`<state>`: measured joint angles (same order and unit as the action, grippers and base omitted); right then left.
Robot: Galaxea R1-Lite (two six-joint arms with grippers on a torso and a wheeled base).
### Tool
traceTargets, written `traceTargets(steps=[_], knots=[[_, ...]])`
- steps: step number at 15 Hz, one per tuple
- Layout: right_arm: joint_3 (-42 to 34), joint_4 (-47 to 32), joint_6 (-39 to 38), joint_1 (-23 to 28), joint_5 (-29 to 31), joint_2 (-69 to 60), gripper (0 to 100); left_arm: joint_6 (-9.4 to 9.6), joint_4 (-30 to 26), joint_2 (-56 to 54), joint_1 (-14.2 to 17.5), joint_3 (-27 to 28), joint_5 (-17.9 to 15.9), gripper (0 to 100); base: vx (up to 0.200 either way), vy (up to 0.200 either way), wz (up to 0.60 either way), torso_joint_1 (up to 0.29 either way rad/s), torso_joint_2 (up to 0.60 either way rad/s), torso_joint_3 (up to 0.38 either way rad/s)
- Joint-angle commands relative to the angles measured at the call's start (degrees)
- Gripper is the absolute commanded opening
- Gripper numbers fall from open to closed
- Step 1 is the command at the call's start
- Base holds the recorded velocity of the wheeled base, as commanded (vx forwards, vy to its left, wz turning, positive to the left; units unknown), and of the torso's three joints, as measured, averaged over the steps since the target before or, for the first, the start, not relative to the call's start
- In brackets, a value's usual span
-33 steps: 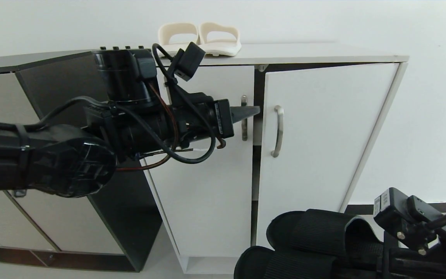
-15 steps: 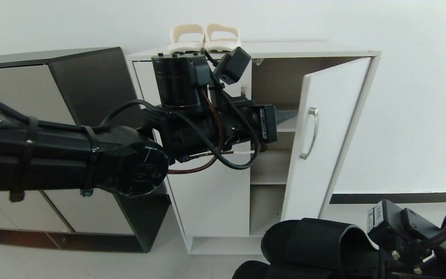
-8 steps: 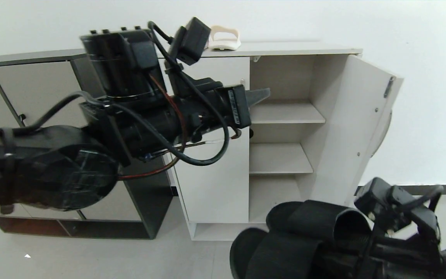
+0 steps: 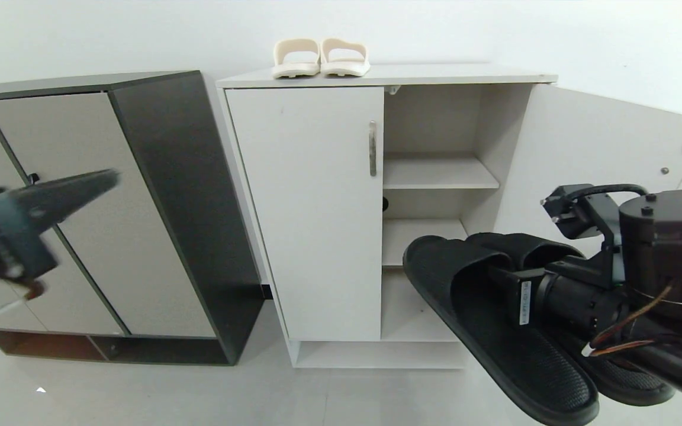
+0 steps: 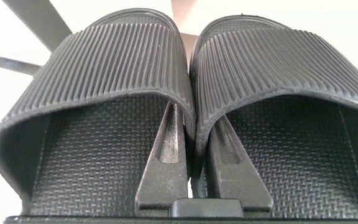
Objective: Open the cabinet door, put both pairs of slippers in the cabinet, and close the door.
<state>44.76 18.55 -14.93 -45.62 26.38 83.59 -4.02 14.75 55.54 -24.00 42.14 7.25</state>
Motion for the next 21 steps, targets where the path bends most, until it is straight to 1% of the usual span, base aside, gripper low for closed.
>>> traceTargets(steps=[1,2,3,4,6,7,8,9,10,11,14,15,17,18,19,20,21], knots=[[-0.2,0.1,0.1,0.2,1.2,3.4,0,2.88,-7.6,-29.7,16.7,-21.2,8.3,0,0.0,0.0,0.0,0.0,0.0,0.0],[-0.3,0.1,0.1,0.3,1.2,3.8,0,2.79,-7.6,-33.0,18.9,-24.4,9.3,0,0.0,0.0,0.0,0.0,0.0,0.0],[-0.4,0.1,0.0,0.1,1.2,4.3,0,2.53,-7.7,-39.5,22.6,-30.6,9.4,0,0.0,0.0,0.0,0.0,0.0,0.0],[-0.6,0.1,0.1,-0.3,1.2,4.7,0,2.62,-8.2,-44.3,24.3,-35.4,9.2,0,0.0,0.0,0.0,0.0,0.0,0.0],[-1.1,0.1,0.2,-0.7,1.2,4.7,0,3.14,-8.7,-51.2,24.1,-41.7,8.5,0,0.0,0.0,0.0,0.0,0.0,0.0],[-1.1,0.2,0.3,-1.2,1.2,4.8,0,3.94,-12.2,-55.5,23.8,-42.1,5.8,0,0.0,0.0,0.0,0.0,0.0,0.0],[-1.2,0.7,0.4,-2.0,1.2,4.8,0,3.58,-13.3,-55.4,23.9,-42.1,0.4,0,0.0,0.0,0.0,0.0,0.0,0.0],[-1.3,1.0,0.4,-2.5,1.2,4.8,0,3.32,-12.4,-55.5,23.9,-42.1,-2.9,0,0.0,0.0,0.0,0.0,0.0,0.0],[-1.3,1.1,0.4,-2.9,1.3,5.0,0,4.37,-16.0,-55.5,23.9,-42.0,-7.8,0,0.0,0.0,0.0,0.0,0.0,0.0],[-1.3,1.1,0.4,-3.2,1.5,5.3,0,5.25,-14.7,-55.5,23.8,-42.1,-9.2,0,0.0,0.0,0.0,0.0,0.0,0.0],[-0.7,1.4,0.3,-3.5,2.5,6.6,0,5.17,-14.7,-55.5,23.9,-42.1,-9.1,0,0.0,0.0,0.0,0.0,0.0,0.0],[-0.1,2.7,0.4,-3.2,2.6,8.6,0,4.73,-14.7,-55.5,23.9,-42.1,-9.0,0,0.0,0.0,0.0,0.0,0.0,0.0],[0.2,9.1,0.4,-3.0,3.8,12.4,0,4.55,-14.7,-55.5,23.9,-42.1,-9.0,0,0.0,0.0,0.0,0.0,0.0,0.0],[0.9,12.3,0.5,-2.9,6.1,15.1,0,4.55,-14.7,-55.5,23.9,-42.1,-9.0,0,0.0,0.0,0.0,0.0,0.0,0.0],[2.0,14.1,0.4,-2.6,8.8,17.5,0,4.55,-14.7,-55.5,23.9,-42.1,-9.0,0,0.0,0.0,0.0,0.0,0.0,0.0],[2.5,14.5,0.4,-2.5,10.2,18.5,0,4.55,-14.7,-55.5,23.9,-42.1,-9.0,0,0.0,0.0,0.0,0.0,0.0,0.0],[3.7,16.3,0.3,-1.8,13.0,20.9,0,4.55,-14.7,-55.5,23.9,-42.1,-9.0,0,0.0,-0.2,0.0,0.002,0.0,0.002]])
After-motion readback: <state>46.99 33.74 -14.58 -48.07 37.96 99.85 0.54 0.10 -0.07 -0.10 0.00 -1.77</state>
